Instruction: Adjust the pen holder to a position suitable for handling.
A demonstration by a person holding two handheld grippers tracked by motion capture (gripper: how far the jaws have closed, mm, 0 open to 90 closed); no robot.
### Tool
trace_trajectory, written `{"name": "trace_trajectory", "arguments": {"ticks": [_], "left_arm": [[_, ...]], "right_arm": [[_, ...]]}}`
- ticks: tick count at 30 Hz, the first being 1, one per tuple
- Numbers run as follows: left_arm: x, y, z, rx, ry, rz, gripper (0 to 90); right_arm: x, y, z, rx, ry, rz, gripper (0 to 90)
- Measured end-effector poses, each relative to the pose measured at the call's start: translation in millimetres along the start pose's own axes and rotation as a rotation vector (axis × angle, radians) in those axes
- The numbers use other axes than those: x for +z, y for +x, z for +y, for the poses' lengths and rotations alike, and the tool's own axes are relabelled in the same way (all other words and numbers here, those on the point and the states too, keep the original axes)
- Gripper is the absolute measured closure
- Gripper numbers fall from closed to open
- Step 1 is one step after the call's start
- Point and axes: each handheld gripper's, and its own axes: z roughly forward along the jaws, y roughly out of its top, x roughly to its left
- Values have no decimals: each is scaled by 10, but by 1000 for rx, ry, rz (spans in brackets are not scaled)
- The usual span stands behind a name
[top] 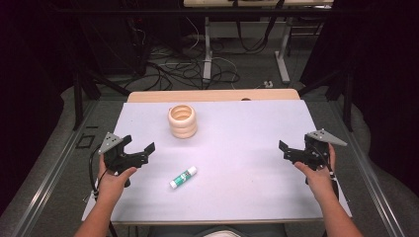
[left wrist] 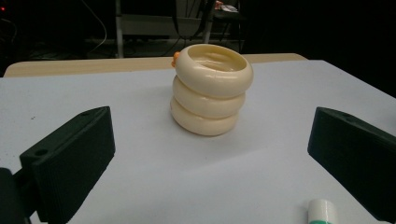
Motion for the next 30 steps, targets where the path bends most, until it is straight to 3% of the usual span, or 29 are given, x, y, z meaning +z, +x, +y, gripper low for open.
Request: {"name": "trace_trajectory", "arguments": {"ticks": [1, 5, 8, 12, 13, 14, 16, 19, 23, 30], "left_arm": [[4, 0, 3, -3, 0, 2, 11], [18, -2, -13, -1, 3, 9, 24], [2, 7, -20, 0, 15, 12, 24], [-12, 13, -17, -7, 7, 16, 24], [-12, 13, -17, -7, 7, 16, 25], [-8, 7, -15, -18, 3, 14, 26], [-3, 6, -19, -12, 8, 13, 26], [-4, 12, -25, -1, 16, 13, 26], [-11, 12, -33, -4, 9, 15, 26], [10, -6, -43, 23, 9, 30, 25]], "right_arm": [[0, -15, -2, -18, 7, 3, 0], [17, -24, -17, -4, 17, 7, 0], [52, -4, -33, 64, 34, 24, 12], [92, 34, -14, 80, 35, 39, 22], [125, 51, -14, 94, 2, 38, 27], [104, 48, 9, 100, 40, 56, 37], [107, 89, 36, 146, 50, 73, 78], [136, 154, 82, 174, 77, 102, 111], [172, 183, 169, 205, 91, 104, 144], [259, 251, 332, 177, 106, 126, 146]]}}
